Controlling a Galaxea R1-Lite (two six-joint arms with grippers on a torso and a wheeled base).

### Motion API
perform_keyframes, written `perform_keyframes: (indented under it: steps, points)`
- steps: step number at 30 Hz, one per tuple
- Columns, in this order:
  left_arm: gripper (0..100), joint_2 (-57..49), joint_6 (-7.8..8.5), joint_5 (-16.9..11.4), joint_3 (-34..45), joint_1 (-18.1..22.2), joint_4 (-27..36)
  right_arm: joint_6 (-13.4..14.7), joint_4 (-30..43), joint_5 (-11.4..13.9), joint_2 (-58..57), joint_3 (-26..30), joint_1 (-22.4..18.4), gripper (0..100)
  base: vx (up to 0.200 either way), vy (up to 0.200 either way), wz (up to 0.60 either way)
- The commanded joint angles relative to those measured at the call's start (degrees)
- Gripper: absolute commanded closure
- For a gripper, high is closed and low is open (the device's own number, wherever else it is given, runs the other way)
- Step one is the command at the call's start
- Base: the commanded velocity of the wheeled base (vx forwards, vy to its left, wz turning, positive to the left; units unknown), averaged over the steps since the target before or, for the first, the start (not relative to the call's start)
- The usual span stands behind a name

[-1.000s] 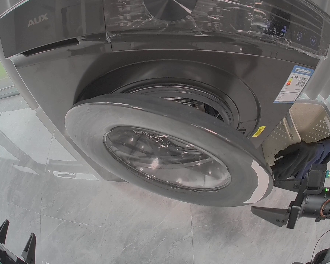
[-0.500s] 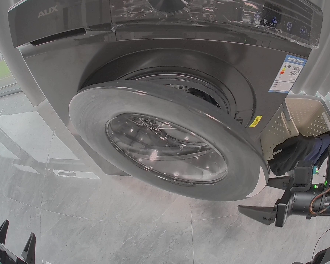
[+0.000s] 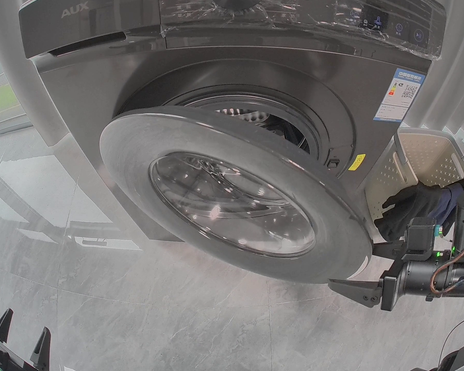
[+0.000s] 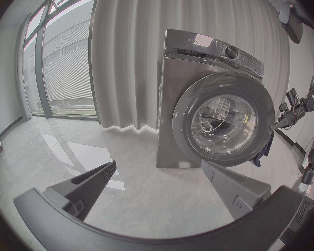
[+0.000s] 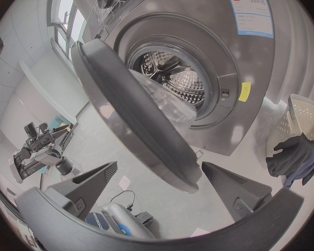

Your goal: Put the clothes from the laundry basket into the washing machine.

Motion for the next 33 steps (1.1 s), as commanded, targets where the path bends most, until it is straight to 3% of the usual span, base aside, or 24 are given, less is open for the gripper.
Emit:
perform_keyframes:
  steps: [1, 10, 14, 18, 23, 25, 33]
  points:
    - [0, -0.95, -0.19, 0.04, 0.92, 0.02, 0.02, 0.19, -1.51, 0.02, 4.42, -1.1, 1.82, 0, 0.0, 0.0, 0.0]
    - [0, -0.95, -0.1, 0.04, 0.92, 0.02, 0.02, -0.07, -2.56, 0.2, 0.47, 5.06, 2.0, 0, 0.0, 0.0, 0.0]
    - [0, -0.95, -0.1, 0.04, 0.92, 0.02, 0.02, -0.51, -2.03, -0.33, -3.4, 14.2, 1.3, 0, 0.0, 0.0, 0.0]
    - [0, -0.95, -0.01, 0.04, 0.92, 0.02, 0.02, -0.6, -2.03, -0.51, -3.14, 17.71, -3.01, 0, 0.0, 0.0, 0.0]
    - [0, -0.95, -0.01, 0.04, 0.92, 0.02, 0.02, -0.77, -2.56, -0.07, -1.47, 16.57, -9.52, 0, 0.0, 0.0, 0.0]
    - [0, -0.95, -0.01, 0.04, 0.92, 0.02, 0.02, -0.77, -2.56, 0.11, 0.56, 13.32, -11.89, 0, 0.0, 0.0, 0.0]
    - [0, -0.95, -0.1, 0.04, 0.92, 0.02, 0.02, -0.69, -2.3, 0.28, 7.59, 1.81, -12.85, 0, 0.0, 0.0, 0.0]
